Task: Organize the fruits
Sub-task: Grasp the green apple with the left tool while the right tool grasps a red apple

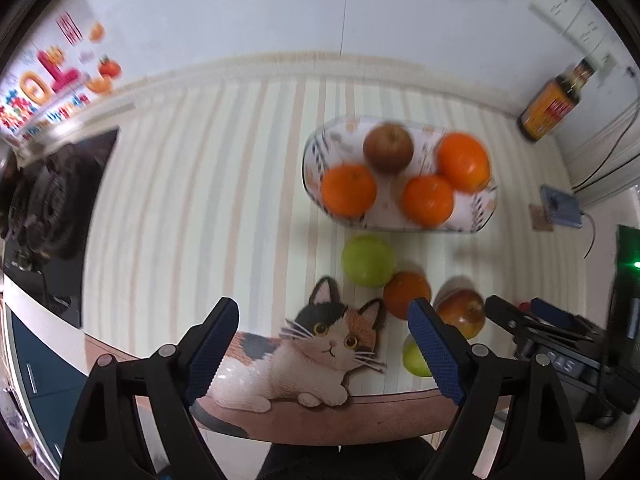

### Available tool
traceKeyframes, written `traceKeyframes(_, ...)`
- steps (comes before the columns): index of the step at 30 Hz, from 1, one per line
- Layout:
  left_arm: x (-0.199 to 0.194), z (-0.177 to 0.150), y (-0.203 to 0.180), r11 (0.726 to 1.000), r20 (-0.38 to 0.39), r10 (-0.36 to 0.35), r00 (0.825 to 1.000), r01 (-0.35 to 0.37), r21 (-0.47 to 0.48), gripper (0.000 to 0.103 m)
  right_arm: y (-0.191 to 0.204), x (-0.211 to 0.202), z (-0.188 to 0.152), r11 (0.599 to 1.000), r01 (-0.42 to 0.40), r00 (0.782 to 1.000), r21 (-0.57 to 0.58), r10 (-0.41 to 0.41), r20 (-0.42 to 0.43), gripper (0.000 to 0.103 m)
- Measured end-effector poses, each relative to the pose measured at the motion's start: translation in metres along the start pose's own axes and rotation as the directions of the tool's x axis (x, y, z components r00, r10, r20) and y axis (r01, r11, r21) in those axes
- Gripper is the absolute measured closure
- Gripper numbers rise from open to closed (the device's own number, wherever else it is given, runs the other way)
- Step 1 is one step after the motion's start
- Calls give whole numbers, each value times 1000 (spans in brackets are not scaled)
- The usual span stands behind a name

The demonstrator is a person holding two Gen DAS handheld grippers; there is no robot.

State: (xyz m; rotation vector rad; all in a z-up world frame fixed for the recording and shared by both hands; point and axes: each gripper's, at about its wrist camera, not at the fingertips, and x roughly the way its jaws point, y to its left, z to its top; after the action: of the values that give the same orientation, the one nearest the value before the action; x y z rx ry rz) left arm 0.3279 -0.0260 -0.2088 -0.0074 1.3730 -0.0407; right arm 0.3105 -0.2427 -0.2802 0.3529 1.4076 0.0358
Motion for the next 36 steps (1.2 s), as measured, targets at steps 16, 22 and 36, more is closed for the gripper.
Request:
traceKeyframes(16,131,42,-24,994,-250,-98,963,84,-67,16,-18,78,-7,999,-36,992,29,39,-119,30)
traceKeyframes(22,134,41,-37,993,-215,-118,969,117,-19,45,-15,78,-6,999,-32,991,9,33,-128,30)
traceKeyframes(36,106,-35,-15,996,-200,-12,980,28,80,47,-31,68,-19,1000,6,990,-23,-9,-140,31)
